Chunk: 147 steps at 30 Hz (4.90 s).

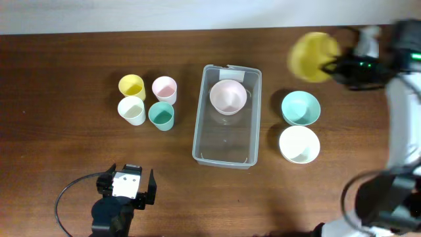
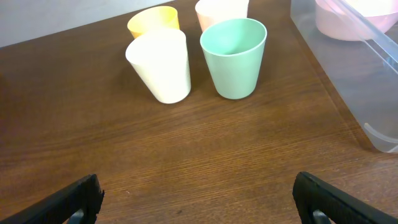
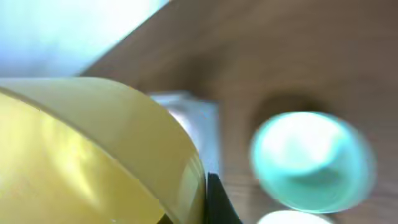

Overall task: Pack container
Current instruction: 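Grasp the yellow bowl with the right gripper and lift it, then place the yellow bowl inside the pink bowl in the container, then grasp the green bowl rim with the right gripper, then carry the green bowl and stack it onto the yellow bowl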

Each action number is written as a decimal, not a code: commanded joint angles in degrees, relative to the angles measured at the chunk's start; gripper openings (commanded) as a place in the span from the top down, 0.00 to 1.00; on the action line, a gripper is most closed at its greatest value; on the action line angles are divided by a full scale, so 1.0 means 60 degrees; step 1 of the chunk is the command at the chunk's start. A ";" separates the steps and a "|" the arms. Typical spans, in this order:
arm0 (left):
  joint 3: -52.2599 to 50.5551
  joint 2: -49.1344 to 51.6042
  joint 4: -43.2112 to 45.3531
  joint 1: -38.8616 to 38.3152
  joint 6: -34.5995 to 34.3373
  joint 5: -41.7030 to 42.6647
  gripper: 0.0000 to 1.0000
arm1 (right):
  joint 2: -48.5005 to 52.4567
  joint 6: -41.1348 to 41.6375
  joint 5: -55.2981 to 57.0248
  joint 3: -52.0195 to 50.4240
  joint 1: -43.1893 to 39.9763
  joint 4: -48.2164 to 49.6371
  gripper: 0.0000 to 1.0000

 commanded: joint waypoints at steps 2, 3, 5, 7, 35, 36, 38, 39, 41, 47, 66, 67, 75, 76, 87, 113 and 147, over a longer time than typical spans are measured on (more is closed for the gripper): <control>-0.0055 -0.0044 0.0058 0.0047 -0.0080 0.0040 0.00 | 0.0277 0.0656 0.3501 -0.0015 0.3300 0.0525 0.96; -0.0055 -0.0044 0.0058 0.0047 -0.0084 0.0040 0.00 | 0.0412 0.0714 0.3781 -0.0015 0.3621 0.0667 0.96; -0.0055 -0.0044 0.0058 0.0047 -0.0084 0.0040 0.00 | 0.0874 0.0841 0.4320 -0.0015 0.4357 0.1086 0.96; -0.0055 -0.0044 0.0058 0.0047 -0.0080 0.0040 0.00 | 0.1402 0.1071 0.4652 -0.0015 0.4787 0.1479 0.96; -0.0055 -0.0044 0.0058 0.0047 -0.0084 0.0040 0.00 | 0.1177 0.0648 0.5912 0.2656 0.1701 -0.2783 0.39; -0.0055 -0.0044 0.0058 0.0047 -0.0080 0.0040 0.00 | 0.1311 0.0641 0.5920 0.2382 0.1308 -0.2787 0.39; -0.0055 -0.0044 0.0058 0.0047 -0.0080 0.0040 0.00 | 0.1548 0.0645 0.5883 0.1934 0.0856 -0.2739 0.39; -0.0055 -0.0044 0.0058 0.0047 -0.0080 0.0040 0.00 | 0.1752 0.0637 0.5887 0.1486 0.0554 -0.2557 0.39; -0.0055 -0.0044 0.0058 0.0047 -0.0084 0.0044 0.00 | 0.1996 0.0641 0.5818 0.0951 0.0284 -0.2248 0.39; -0.0055 -0.0044 0.0058 0.0047 -0.0080 0.0040 0.00 | 0.2492 0.0175 0.4535 -0.1031 -0.0189 -0.0412 0.39; -0.0055 -0.0044 0.0058 0.0047 -0.0084 0.0040 0.00 | 0.2422 0.0790 0.2922 -0.3322 -0.0270 0.3005 0.96; -0.0055 -0.0044 0.0058 0.0047 -0.0080 0.0040 0.00 | 0.2328 0.0790 0.2692 -0.3187 -0.0284 0.2983 0.96; -0.0055 -0.0044 0.0058 0.0047 -0.0084 0.0040 0.00 | 0.0743 0.0630 0.0674 0.0102 0.0747 -0.0124 0.96; -0.0055 -0.0044 0.0055 0.0047 -0.0080 0.0040 0.00 | 0.0590 0.0608 0.0820 0.0718 0.1198 -0.0761 0.96; -0.0055 -0.0044 0.0058 0.0047 -0.0080 0.0040 0.00 | 0.1912 0.0973 0.4561 0.2164 0.5060 -0.1654 0.96; -0.0055 -0.0044 0.0058 0.0047 -0.0080 0.0040 0.00 | 0.0157 -0.0430 0.2783 0.2328 0.2550 -0.3027 0.60; -0.0055 -0.0044 0.0058 0.0047 -0.0080 0.0040 0.00 | 0.3581 -0.0550 0.2692 0.1887 0.5672 -0.0568 0.96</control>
